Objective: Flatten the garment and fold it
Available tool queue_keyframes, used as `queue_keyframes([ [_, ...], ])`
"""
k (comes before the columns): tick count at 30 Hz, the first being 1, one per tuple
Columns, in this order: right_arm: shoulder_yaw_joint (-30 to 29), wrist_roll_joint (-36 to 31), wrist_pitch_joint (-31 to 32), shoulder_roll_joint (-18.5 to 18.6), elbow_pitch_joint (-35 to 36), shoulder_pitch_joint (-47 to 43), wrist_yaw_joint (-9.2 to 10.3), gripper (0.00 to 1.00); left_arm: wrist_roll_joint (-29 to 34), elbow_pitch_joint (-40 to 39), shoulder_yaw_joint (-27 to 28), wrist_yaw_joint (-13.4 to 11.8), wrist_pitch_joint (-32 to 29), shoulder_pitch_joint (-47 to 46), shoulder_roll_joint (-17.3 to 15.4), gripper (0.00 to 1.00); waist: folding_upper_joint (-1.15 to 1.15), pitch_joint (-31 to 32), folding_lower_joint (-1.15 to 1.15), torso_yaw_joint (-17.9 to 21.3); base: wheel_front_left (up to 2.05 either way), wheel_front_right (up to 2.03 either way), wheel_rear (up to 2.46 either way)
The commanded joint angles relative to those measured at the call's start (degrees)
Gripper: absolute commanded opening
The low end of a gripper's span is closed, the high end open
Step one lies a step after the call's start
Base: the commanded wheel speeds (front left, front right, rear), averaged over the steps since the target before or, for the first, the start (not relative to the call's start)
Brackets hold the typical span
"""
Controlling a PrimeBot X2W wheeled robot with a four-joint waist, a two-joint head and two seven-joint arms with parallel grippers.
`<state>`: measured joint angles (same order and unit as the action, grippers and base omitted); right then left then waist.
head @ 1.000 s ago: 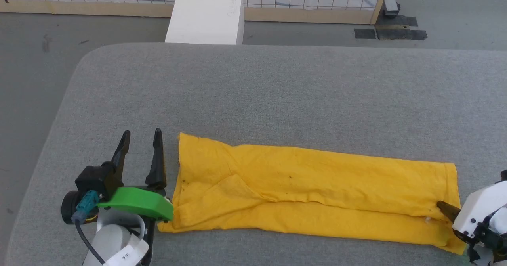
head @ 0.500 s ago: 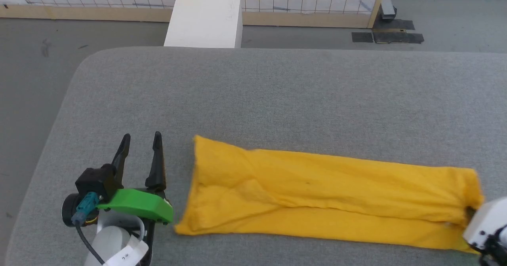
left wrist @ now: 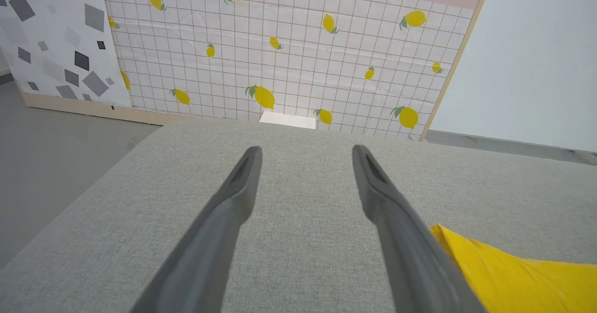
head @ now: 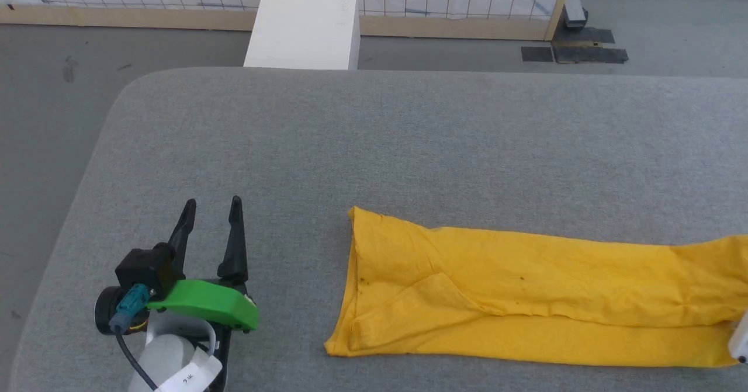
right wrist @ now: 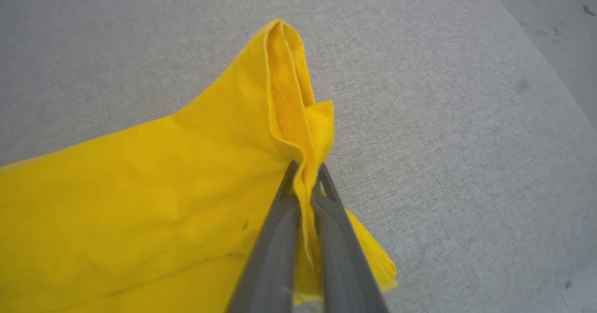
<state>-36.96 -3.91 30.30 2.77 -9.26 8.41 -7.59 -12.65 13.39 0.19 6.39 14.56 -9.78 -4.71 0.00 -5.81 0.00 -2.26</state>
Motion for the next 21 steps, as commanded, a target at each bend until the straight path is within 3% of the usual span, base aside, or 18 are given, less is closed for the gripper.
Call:
queue_keyframes([
  [1,2.2,1.2,1.1,0.1,2.1,-1.5,0.10,0.00,0.3,0.2,0.2,0.3,0.4,-0.3,0.4,1.00,0.00,0.3,0.00,-0.2,0.00,0.00,0.00],
  [6,13.1,7.6,8.4,0.1,14.8,-6.3,0.10,0.00,0.6,0.4,0.5,0.5,0.4,-0.2,0.4,1.00,0.00,0.8,0.00,-0.5,0.00,0.00,0.00],
  [12,33.4,10.7,17.3,0.1,31.9,-9.2,0.10,0.00,0.9,0.4,0.7,0.7,0.4,-0.4,0.5,1.00,0.00,0.4,0.00,-0.8,0.00,0.00,0.00],
  [15,42.7,9.5,17.8,0.1,32.7,-7.2,0.10,0.00,0.9,0.4,0.7,0.7,0.4,-0.9,0.6,1.00,0.00,-0.3,0.00,-1.2,0.00,0.00,0.00],
  [21,55.9,9.2,14.1,0.1,22.4,-0.3,0.10,0.00,0.8,0.3,0.0,0.9,0.4,-2.1,0.9,1.00,0.00,-2.1,0.00,-3.1,0.00,0.00,0.00],
])
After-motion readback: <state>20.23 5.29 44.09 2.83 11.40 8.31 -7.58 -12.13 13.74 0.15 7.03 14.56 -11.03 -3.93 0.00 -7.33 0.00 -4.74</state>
